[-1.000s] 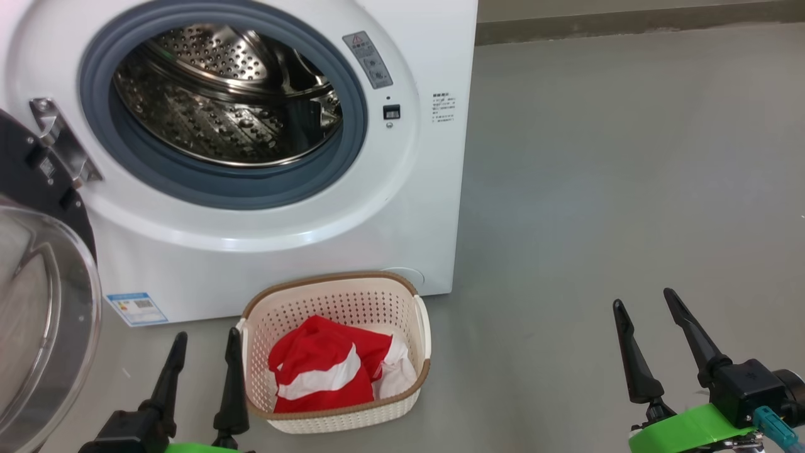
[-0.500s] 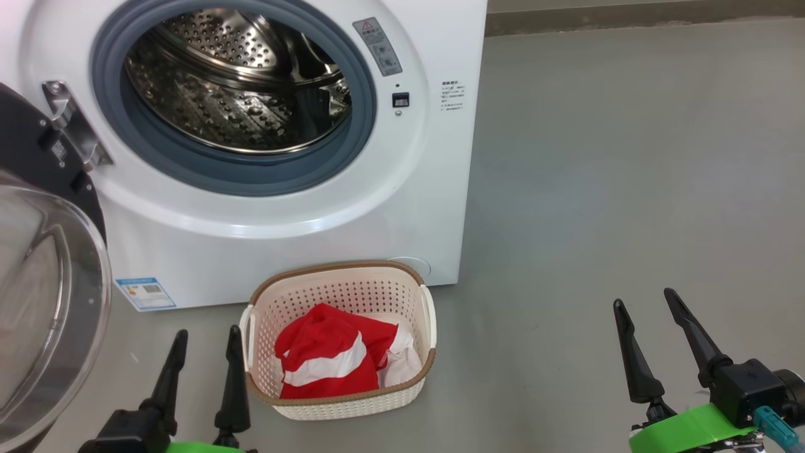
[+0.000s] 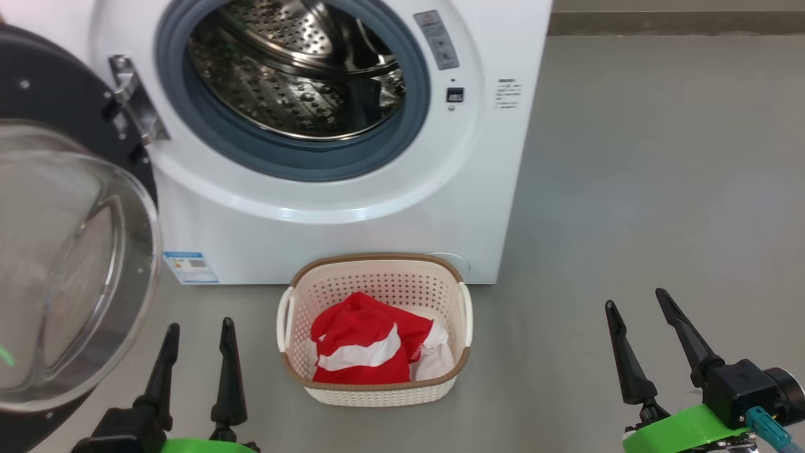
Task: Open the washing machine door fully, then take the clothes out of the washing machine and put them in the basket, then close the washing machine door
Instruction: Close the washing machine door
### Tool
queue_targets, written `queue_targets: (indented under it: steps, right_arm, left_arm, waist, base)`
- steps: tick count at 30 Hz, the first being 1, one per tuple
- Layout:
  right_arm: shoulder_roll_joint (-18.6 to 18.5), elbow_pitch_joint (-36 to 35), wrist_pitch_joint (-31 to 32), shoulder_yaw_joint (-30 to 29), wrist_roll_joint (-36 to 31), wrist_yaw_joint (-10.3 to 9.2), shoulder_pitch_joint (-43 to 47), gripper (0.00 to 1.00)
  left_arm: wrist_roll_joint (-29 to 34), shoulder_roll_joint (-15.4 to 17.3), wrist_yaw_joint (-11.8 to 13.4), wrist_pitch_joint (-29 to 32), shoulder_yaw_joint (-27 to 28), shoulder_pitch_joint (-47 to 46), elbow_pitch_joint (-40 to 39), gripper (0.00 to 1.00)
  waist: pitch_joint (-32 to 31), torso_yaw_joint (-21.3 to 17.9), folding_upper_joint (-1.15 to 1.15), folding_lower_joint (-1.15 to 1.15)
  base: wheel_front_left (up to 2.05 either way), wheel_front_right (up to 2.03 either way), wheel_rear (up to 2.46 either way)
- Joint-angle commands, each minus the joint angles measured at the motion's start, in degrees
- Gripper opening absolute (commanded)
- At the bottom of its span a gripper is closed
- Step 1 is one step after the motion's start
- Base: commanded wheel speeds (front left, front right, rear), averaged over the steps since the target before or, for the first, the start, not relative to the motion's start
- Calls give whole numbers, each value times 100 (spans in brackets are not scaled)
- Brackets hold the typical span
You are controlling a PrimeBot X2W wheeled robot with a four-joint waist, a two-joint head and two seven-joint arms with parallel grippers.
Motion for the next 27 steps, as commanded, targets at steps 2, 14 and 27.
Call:
queue_targets:
  steps: [2, 14, 27]
  right_arm:
    - [-51, -171, -37, 191, -40, 28, -214, 100]
    - [-51, -164, -37, 354, -161, 28, -368, 100]
    - [-51, -185, -37, 540, -138, 28, -394, 100]
  left_arm:
    - [-8, 58, 90, -51, 168, -172, -232, 100]
    - [-24, 58, 252, -51, 142, -149, -411, 100]
    - [104, 155, 406, -25, 99, -104, -396, 100]
  waist:
    - [30, 372, 0, 0]
    - [44, 1233, 0, 0]
    - [-128, 2118, 0, 0]
  base:
    - [0, 0, 0]
    - [0, 0, 0]
    - [0, 0, 0]
